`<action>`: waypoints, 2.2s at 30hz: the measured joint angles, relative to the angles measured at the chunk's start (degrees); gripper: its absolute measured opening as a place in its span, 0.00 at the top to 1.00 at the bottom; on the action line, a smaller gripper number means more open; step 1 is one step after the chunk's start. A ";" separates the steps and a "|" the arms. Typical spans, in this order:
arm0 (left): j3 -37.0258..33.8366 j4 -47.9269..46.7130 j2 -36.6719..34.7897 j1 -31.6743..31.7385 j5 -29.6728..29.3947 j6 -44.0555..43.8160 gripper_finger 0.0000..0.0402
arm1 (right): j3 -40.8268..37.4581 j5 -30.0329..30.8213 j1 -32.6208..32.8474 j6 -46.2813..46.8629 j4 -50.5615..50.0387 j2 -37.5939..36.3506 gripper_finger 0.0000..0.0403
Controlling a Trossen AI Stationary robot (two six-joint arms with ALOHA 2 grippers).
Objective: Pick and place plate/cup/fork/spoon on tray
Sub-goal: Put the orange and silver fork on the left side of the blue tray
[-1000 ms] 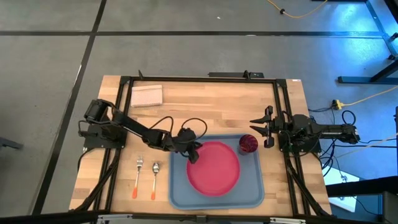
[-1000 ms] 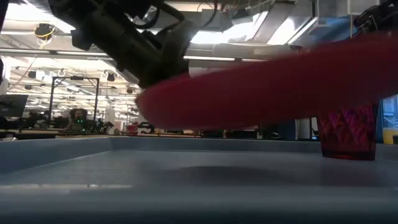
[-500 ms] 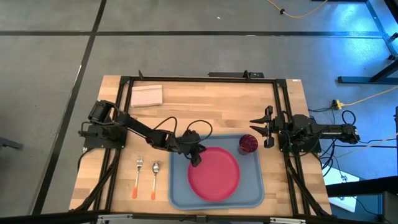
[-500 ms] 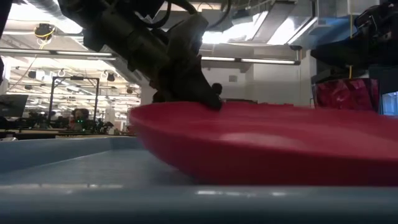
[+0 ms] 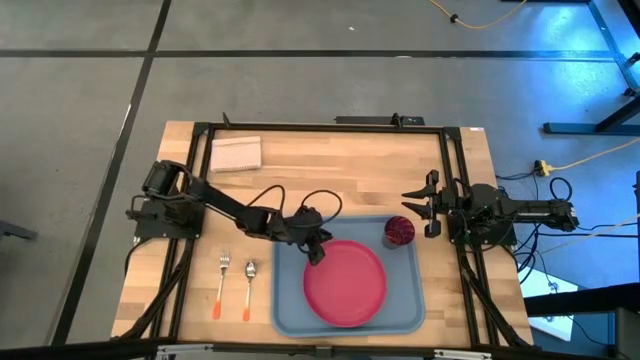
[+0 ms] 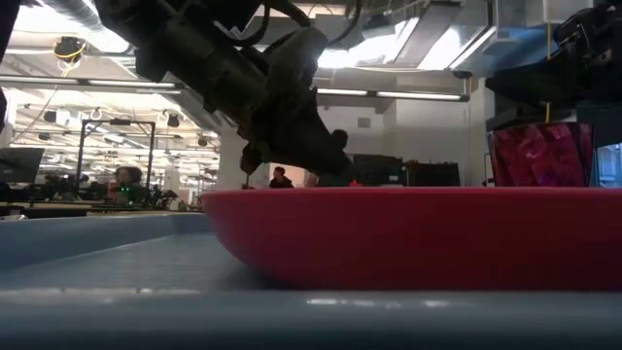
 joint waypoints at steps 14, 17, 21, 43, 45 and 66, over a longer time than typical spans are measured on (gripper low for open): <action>0.07 -9.00 -9.14 1.27 10.80 0.09 0.92 | 0.00 0.00 -0.02 -0.09 -0.02 0.00 0.73; 0.02 -18.46 -11.76 1.25 17.17 0.33 0.92 | -0.02 0.00 -0.02 -0.15 -0.02 0.00 0.73; -0.02 -33.73 -14.94 1.25 19.61 3.64 0.92 | 0.00 0.00 -0.02 -0.17 0.03 0.00 0.73; -0.02 -61.61 -19.52 -7.00 20.34 -29.37 0.92 | -0.02 0.00 -0.01 -0.17 0.49 0.00 0.73; -0.02 -61.59 -19.52 -9.23 20.38 -32.09 0.92 | -0.02 0.00 0.00 -0.17 0.48 0.00 0.73; -0.02 -67.12 -19.47 -27.76 19.72 -63.17 0.92 | -0.02 0.00 -0.01 1.46 0.48 0.00 0.73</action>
